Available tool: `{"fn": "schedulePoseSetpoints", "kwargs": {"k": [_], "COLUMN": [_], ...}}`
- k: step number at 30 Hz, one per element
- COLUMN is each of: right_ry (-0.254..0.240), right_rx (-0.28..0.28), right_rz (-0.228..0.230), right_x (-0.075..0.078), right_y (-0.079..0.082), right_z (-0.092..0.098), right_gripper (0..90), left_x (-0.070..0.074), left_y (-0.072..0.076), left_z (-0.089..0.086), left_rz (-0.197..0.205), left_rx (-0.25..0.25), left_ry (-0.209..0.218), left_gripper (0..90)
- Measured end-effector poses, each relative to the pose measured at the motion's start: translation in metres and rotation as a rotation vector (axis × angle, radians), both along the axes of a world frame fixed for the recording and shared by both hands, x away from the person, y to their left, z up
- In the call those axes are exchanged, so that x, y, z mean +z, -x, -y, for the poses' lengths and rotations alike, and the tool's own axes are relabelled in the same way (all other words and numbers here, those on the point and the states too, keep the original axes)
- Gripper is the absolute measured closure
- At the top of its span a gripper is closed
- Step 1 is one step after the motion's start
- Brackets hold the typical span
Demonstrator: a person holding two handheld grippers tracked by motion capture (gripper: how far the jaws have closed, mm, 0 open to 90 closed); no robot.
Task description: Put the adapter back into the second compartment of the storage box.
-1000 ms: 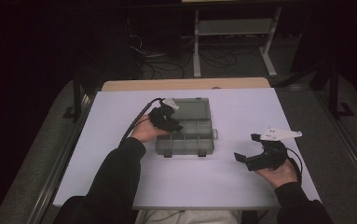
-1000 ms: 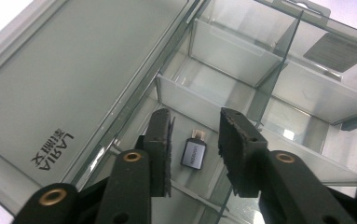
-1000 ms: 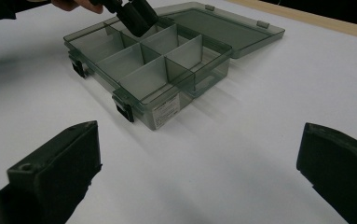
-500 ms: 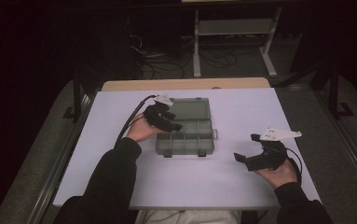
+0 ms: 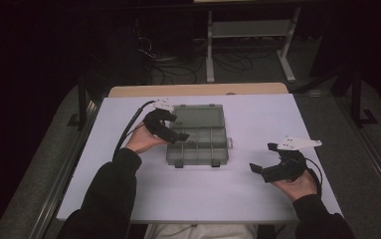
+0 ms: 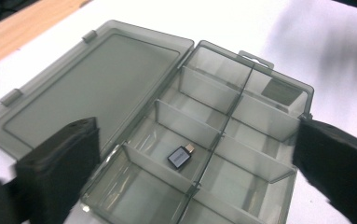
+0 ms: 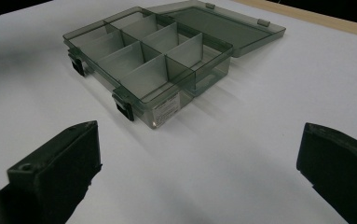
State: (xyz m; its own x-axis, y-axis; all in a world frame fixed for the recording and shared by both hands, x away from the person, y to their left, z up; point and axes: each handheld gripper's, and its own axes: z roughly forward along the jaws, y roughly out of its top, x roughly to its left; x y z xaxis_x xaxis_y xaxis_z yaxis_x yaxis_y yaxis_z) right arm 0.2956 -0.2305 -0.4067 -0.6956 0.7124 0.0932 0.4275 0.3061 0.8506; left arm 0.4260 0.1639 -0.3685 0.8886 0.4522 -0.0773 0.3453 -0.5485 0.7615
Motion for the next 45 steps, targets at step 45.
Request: {"fn": "schedulePoseSetpoints", "kwargs": {"k": [45], "right_ry": [0.003], "right_rx": [-0.003], "right_rz": [-0.003], "right_x": [0.000], "right_y": [0.001], "right_z": [-0.001], "right_gripper": [0.0], "left_x": [0.007], "left_y": [0.042], "left_z": [-0.083], "left_rz": [0.106], "left_rx": [0.115], "left_ry": [0.123], "left_gripper": [0.0]}}
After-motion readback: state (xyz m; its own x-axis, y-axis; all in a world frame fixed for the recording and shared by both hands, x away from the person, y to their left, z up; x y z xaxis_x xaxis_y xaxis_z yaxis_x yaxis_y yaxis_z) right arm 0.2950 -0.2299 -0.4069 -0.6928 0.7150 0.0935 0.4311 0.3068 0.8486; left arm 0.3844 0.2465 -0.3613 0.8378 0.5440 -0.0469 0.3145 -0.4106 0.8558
